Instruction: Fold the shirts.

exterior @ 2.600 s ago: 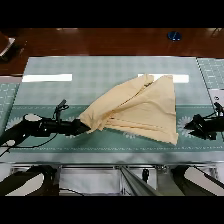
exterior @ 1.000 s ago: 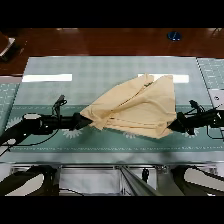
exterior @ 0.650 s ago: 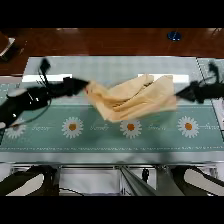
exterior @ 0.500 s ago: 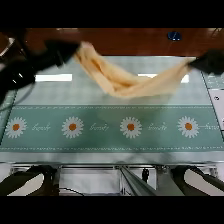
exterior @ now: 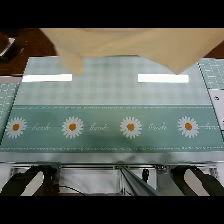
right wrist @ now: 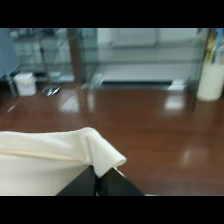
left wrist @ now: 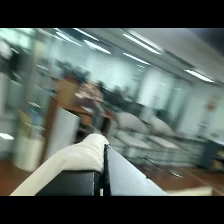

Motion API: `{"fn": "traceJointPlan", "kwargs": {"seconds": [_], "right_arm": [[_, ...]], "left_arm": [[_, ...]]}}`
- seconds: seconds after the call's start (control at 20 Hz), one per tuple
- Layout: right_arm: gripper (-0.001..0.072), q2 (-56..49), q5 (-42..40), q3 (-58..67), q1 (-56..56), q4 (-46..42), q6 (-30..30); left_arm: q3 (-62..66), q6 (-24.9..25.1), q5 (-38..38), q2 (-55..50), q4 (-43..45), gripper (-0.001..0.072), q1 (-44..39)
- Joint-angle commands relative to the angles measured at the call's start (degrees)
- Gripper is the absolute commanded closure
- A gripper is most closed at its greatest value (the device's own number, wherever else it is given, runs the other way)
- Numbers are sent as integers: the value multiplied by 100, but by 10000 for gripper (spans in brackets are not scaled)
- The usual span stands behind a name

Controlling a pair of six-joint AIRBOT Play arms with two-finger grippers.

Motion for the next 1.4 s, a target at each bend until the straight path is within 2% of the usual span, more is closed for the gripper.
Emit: {"fn": "traceJointPlan", "kwargs": {"seconds": [0.0, 0.2, 0.4, 0.5, 0.6, 0.7, 0.75, 0.85, 0.95, 1.15, 1.35], "right_arm": [[695, 704, 260, 188, -9, -514, 162], [695, 1108, 866, 20, -9, -544, 275], [695, 1526, 1071, -870, -4, -756, 293], [695, 1598, 1084, -1488, -4, -815, 313], [695, 1582, 999, -2225, -4, -754, 289], [695, 1419, 863, -2977, -4, -752, 157], [695, 1244, 769, -3300, -4, -726, 79], [695, 702, 487, -3705, -4, -684, -114], [695, -90, 205, -3733, -4, -483, -234], [695, -1751, -337, -3733, -2, 632, -586], [695, -3099, -1200, -3731, -4, 1283, -737]], "left_arm": [[208, -1239, -382, 1040, 2356, 681, 387], [192, -1239, -1709, 1727, 2695, 681, 463], [-2, -1425, -2920, 1878, 2691, 681, 461], [-529, -1517, -3320, 1878, 2688, 680, 461], [-1453, -1519, -3388, 1856, 2568, 680, 461], [-2640, -1504, -3095, 1735, 2107, 680, 455], [-3307, -1362, -2715, 1620, 1738, 680, 402], [-4452, -960, -1672, 1241, 949, 680, 85], [-4981, -505, -684, 555, 494, 680, -522], [-4393, -391, 946, -1425, 498, 680, -1615], [-3077, -417, 1062, -3322, 494, 680, -1725]]}}
